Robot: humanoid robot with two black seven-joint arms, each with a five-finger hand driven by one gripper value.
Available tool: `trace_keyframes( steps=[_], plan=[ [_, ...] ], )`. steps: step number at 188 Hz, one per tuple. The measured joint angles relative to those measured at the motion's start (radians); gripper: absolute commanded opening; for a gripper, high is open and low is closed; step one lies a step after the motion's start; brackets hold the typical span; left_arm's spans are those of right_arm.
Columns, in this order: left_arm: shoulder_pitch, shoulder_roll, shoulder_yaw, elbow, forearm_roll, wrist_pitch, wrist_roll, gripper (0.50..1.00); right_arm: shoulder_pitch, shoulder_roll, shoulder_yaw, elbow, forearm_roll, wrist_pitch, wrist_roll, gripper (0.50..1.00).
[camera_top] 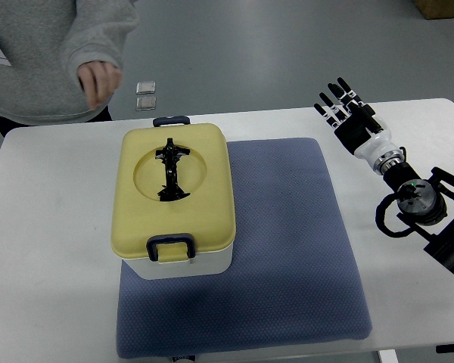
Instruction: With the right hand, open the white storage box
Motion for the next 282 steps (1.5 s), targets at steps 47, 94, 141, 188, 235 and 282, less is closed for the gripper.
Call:
trace_keyframes(
  steps=[47, 94, 141, 188, 235, 282],
  plan=[
    [0.0, 0.0, 0.001, -0.001, 0.002, -0.001, 0.0, 1.0, 0.0, 0.0, -0.006, 0.0, 0.0, -0.001, 0.0, 0.928],
    [0.0, 0.0, 0.0, 0.0, 0.002, -0.001, 0.0, 1.0, 0.011, -0.006, -0.027, 0.0, -0.027, -0.003, -0.002, 0.928],
    [0.0, 0.0, 0.001, 0.0, 0.002, -0.001, 0.0, 1.0, 0.075, -0.017, -0.036, 0.0, -0.284, -0.014, -0.047, 0.928],
    [0.0, 0.0, 0.001, -0.001, 0.002, -0.001, 0.0, 1.0, 0.242, -0.078, -0.12, 0.022, -0.744, 0.087, -0.11, 0.928],
    [0.0, 0.0, -0.001, 0.0, 0.001, -0.001, 0.0, 1.0, 0.498, -0.128, -0.254, 0.073, -1.263, 0.211, -0.106, 0.928],
    [0.0, 0.0, 0.0, -0.001, 0.001, -0.001, 0.0, 1.0, 0.637, -0.101, -0.273, 0.219, -1.72, 0.277, -0.083, 0.928]
  ],
)
